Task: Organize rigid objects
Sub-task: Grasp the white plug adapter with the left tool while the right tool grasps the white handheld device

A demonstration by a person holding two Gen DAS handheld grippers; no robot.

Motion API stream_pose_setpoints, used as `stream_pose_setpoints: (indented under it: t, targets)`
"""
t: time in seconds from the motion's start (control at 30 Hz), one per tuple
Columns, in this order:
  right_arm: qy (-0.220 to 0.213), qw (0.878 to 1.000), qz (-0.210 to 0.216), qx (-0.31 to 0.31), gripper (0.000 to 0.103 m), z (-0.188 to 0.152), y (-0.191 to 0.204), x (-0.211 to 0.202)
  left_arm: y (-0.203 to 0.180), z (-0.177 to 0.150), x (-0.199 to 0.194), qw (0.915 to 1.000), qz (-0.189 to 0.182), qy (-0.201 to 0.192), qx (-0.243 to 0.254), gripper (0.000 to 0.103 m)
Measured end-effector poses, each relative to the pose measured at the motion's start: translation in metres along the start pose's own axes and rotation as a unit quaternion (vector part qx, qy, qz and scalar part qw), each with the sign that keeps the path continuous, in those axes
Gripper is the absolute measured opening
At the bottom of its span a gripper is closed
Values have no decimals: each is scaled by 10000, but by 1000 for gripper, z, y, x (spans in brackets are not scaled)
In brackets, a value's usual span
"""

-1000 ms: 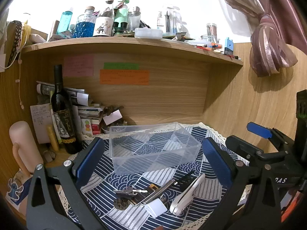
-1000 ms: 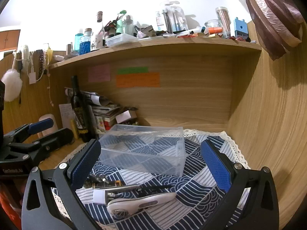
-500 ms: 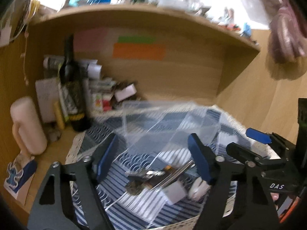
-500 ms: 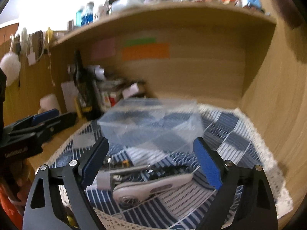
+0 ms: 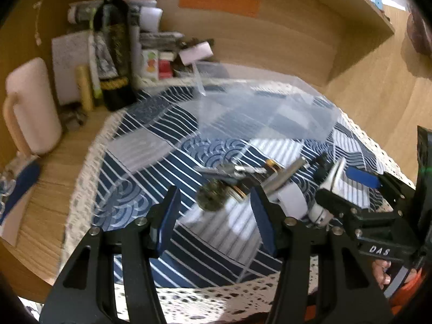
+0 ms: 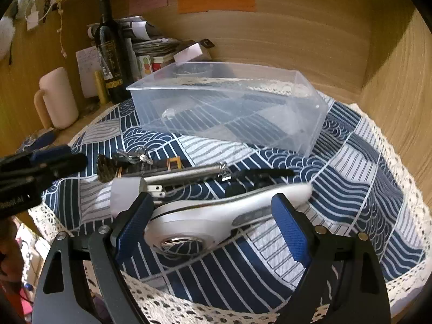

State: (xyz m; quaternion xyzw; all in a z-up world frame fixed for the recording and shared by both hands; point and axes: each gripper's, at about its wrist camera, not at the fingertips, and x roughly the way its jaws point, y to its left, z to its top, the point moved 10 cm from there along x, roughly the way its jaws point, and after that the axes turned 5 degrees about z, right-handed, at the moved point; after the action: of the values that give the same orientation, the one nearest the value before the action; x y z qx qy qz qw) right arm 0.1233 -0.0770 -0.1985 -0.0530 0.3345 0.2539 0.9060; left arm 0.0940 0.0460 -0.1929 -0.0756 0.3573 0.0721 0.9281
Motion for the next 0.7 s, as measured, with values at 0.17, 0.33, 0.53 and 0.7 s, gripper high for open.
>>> stream_pose_setpoints:
  t: [0.17, 0.33, 0.53, 0.7]
  targets:
    - [-7, 9998, -182, 56, 86, -2, -17, -4, -27, -3, -1, 9995, -289, 36, 146, 54]
    - [99, 9992, -343, 182, 85, -10, -38, -6, -58, -4, -3, 9980, -476, -31, 425, 54]
    - [272, 9977, -412, 464, 64, -23, -60, -2, -83, -11, 11, 9959, -496, 88, 754, 54]
    - [160, 9973, -378, 614, 63, -17, -60, 3, -85, -17, 27, 9958, -419, 263, 765, 53]
